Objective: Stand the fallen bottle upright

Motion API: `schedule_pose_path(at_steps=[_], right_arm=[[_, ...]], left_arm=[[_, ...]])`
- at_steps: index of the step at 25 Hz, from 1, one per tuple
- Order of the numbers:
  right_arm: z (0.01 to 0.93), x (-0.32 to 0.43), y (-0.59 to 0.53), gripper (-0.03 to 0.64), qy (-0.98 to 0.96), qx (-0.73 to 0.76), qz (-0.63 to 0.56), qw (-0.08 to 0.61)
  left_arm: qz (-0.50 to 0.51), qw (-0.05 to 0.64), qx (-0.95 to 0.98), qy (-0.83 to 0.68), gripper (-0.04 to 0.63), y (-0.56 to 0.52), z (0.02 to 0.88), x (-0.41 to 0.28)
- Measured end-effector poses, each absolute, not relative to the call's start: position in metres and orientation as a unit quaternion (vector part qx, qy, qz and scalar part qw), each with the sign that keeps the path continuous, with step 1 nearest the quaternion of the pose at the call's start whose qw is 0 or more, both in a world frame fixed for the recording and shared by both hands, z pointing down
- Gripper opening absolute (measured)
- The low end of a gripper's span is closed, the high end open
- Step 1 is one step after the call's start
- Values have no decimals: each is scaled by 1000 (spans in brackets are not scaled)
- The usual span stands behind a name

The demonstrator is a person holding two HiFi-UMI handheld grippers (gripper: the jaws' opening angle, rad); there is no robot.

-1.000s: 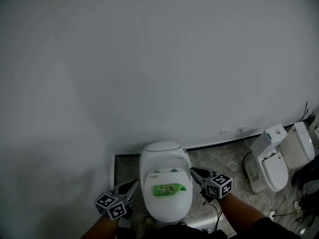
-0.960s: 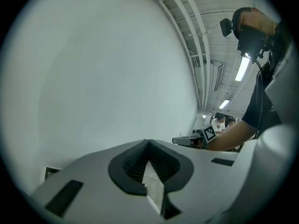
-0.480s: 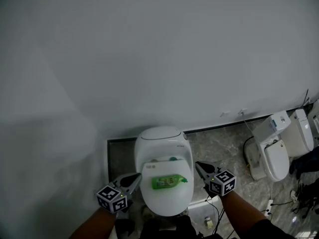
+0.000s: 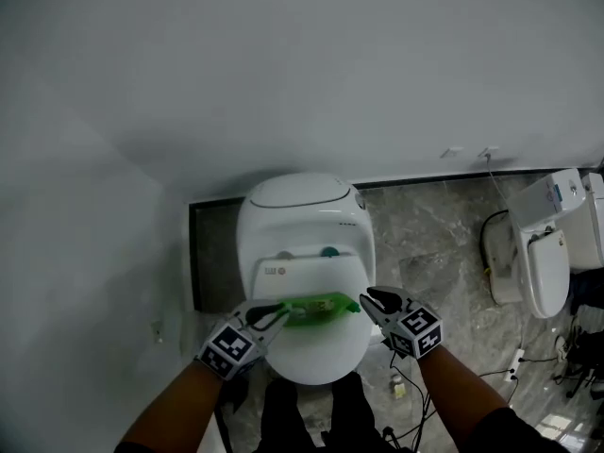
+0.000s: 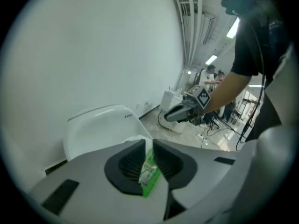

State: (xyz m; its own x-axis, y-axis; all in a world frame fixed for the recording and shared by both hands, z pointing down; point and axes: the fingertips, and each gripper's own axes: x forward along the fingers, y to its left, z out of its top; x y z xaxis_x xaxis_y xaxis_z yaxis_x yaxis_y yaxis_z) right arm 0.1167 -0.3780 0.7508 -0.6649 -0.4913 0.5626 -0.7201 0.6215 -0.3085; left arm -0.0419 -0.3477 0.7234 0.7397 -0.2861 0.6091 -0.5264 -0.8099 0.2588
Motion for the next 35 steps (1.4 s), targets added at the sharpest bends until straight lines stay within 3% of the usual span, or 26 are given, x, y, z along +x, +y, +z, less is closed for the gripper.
schedule_pose_path(at_steps=[1, 4, 8, 14, 23, 29, 35], right_arm=[[774, 115, -372, 105, -871, 342, 270, 227], [836, 108, -360, 196, -865, 329, 287, 247], [894, 110, -354, 235, -856, 322, 303, 268], [947, 110, -343, 266, -854, 289, 307, 306], [973, 101, -338, 275, -855, 269, 315, 312], [979, 104, -343, 166, -857, 274, 314, 302], [963, 101, -347, 163, -863, 270, 302, 301]], left_arm=[[308, 204, 907, -202, 128, -343, 749, -36], [405, 154, 892, -127, 312, -334, 826, -26], [490, 84, 866, -50, 390, -322, 900, -14], [560, 29, 828, -21, 397, -314, 967, -17], [545, 16, 838, -14, 413, -318, 978, -15], [545, 18, 838, -1, 413, -318, 981, -16], [551, 32, 834, 10, 410, -318, 978, -17]])
